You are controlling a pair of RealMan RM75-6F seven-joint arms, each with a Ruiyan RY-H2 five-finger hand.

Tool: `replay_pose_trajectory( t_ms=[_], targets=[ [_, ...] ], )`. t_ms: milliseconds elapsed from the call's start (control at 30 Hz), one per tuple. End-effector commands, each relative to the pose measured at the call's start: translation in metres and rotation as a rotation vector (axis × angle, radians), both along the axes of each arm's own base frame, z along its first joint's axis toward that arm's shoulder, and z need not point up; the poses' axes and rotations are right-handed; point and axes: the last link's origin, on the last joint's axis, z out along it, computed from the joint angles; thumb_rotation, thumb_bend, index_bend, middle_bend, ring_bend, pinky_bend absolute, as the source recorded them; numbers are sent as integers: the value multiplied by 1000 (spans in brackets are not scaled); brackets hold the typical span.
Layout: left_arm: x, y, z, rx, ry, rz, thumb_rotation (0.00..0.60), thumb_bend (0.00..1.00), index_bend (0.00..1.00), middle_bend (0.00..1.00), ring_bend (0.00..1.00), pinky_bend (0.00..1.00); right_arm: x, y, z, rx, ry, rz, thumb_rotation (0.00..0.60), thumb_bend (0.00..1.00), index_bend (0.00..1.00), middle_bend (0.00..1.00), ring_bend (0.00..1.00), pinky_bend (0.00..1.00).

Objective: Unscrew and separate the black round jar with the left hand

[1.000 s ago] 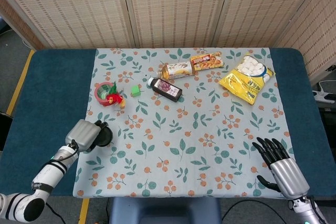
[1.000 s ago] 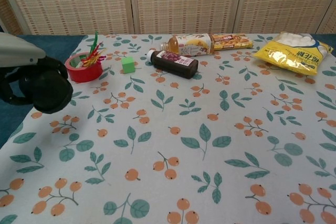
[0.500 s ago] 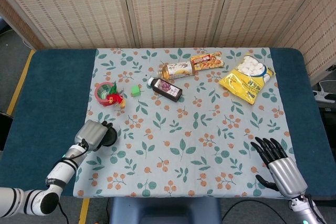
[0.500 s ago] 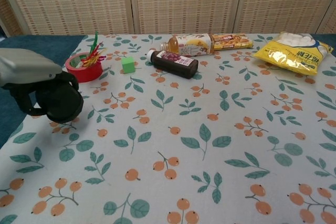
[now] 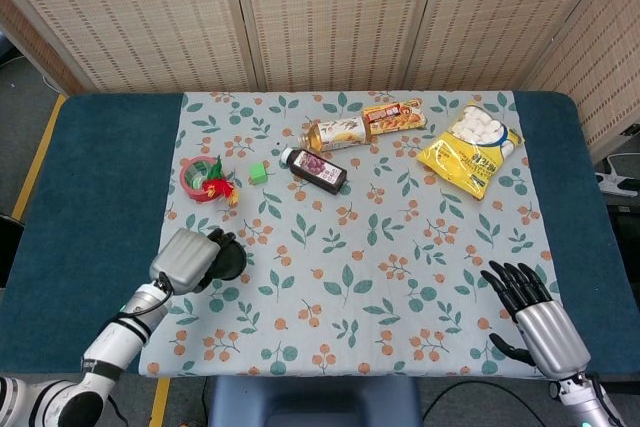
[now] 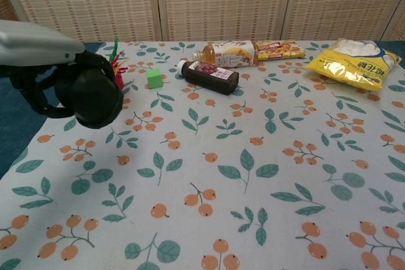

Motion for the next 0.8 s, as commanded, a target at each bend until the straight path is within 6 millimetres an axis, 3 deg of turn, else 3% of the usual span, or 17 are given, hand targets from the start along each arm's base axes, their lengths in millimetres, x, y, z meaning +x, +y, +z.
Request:
replay_pose_trajectory(
  t_ms=[33,167,400,567,700,800],
  targets=[
    [-42,25,-22,-18,106,68,600,784,785,856,687,922,0,1,-1,5,2,2,600,119,0,0,0,0],
    [-60,35,-35,-41,101,116,600,779,785,854,687,920,1,2,-1,3,-1,3,600,119,0,0,0,0],
    [-8,24,17,54,-127,-41,600,778,785,854,686,920,1,1,1,-3,-3,3,600,119,0,0,0,0],
    [13,1,32,-13,-218,-73,600,775,785,854,687,920,0,1,2,-7,-6,0,600,119,0,0,0,0],
    [-8,8,14,-52,-128,-45,600,770,785,852,687,919,-1,-2,0,5,0,-3,600,119,0,0,0,0],
    [-39,35,-3,36,45,-29,600,769,784,851,686,913,0,-2,1,-1,-4,0,600,119,0,0,0,0]
  ],
)
